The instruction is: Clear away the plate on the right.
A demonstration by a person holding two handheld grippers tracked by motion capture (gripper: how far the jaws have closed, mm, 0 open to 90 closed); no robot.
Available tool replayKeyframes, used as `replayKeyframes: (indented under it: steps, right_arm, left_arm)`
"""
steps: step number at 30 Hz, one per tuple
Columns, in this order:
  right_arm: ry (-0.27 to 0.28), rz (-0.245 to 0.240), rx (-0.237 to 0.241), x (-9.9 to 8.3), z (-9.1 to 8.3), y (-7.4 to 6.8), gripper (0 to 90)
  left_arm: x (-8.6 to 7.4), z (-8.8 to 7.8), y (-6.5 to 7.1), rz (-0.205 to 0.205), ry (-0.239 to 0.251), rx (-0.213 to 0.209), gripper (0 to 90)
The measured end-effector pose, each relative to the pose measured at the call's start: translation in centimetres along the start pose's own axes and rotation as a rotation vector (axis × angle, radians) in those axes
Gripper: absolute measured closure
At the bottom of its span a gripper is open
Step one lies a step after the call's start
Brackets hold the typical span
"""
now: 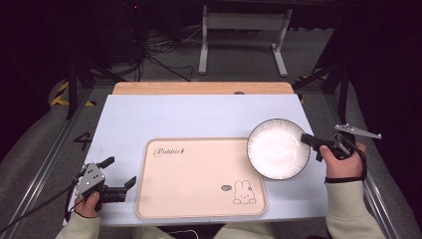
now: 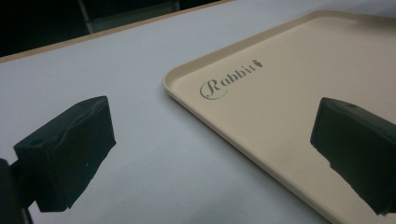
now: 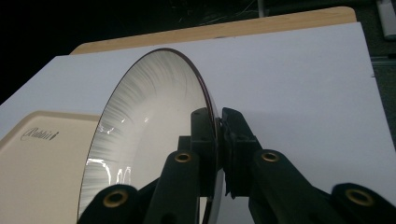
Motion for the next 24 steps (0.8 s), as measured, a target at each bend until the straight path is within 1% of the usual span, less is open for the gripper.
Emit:
replayKeyframes:
  steps: [4, 12, 16, 24]
  right_arm:
    - [-0.015, -0.014, 0.019, 0.3, 0.6, -1.0, 85.1]
    - [-0.031, -0.028, 0.057, 0.8, 1.6, -2.5, 85.1]
    - [-0.05, -0.046, 0.079, 1.2, 2.6, -3.5, 85.0]
    - [-0.053, -0.062, 0.12, 1.9, 4.2, -5.2, 85.1]
  left_arm:
    - [0.0, 0.0, 0.0, 0.002, -0.002, 0.0, 0.3]
    - [0.0, 0.0, 0.0, 0.002, -0.002, 0.0, 0.3]
    - [0.0, 0.0, 0.0, 0.001, 0.0, -0.001, 0.3]
    - [0.0, 0.0, 0.0, 0.0, 0.001, -0.002, 0.3]
Point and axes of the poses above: each handheld gripper's, and its own axes: z roughly forward along the jaws, x roughly out of its top, y roughly to its right, the point moved 3 cm from there along z, roughly forward along the jaws, and after that the axes turned 13 degrees about x, right-handed, at the moved point
